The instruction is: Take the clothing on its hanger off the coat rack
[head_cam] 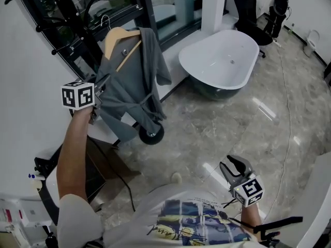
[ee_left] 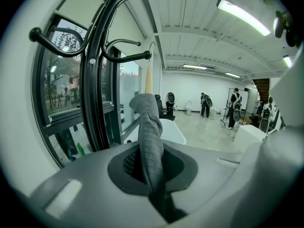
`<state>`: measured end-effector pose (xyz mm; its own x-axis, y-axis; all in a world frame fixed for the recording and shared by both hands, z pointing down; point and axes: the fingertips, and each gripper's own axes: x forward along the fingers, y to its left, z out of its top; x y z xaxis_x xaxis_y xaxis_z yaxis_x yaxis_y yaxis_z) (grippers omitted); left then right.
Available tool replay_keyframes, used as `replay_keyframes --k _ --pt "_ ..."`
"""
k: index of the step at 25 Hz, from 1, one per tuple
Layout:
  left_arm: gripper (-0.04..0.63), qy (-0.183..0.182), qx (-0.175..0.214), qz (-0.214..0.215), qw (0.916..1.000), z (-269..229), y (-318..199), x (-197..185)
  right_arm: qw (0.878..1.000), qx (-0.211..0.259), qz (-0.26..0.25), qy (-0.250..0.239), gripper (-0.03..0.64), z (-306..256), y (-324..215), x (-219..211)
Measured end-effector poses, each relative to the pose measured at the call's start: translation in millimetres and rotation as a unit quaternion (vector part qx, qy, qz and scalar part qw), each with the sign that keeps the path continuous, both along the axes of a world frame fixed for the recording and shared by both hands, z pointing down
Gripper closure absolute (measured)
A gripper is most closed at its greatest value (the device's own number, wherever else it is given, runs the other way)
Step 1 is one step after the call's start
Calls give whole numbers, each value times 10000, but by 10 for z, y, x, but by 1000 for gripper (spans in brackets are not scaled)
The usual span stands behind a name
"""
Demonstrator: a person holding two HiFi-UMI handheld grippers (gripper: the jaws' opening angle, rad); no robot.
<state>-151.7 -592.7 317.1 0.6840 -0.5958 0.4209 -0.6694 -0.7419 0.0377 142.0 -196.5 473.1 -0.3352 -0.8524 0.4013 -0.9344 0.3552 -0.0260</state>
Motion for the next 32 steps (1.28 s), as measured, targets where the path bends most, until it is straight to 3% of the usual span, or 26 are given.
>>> replay_keyframes --k 9,12,23,32 --pt "588 6 21 144 9999 69 577 192 9999 -30 -153 57 483 29 296 90" --pt "588 9 45 212 9998 49 858 293 9998 -14 -217 52 513 48 409 179" --pt "588 178 148 332 9992 34 2270 435 9979 3 -632 119 612 113 976 294" --pt "588 323 271 360 9985 -92 3387 481 9938 8 -1092 225 614 95 1397 213"
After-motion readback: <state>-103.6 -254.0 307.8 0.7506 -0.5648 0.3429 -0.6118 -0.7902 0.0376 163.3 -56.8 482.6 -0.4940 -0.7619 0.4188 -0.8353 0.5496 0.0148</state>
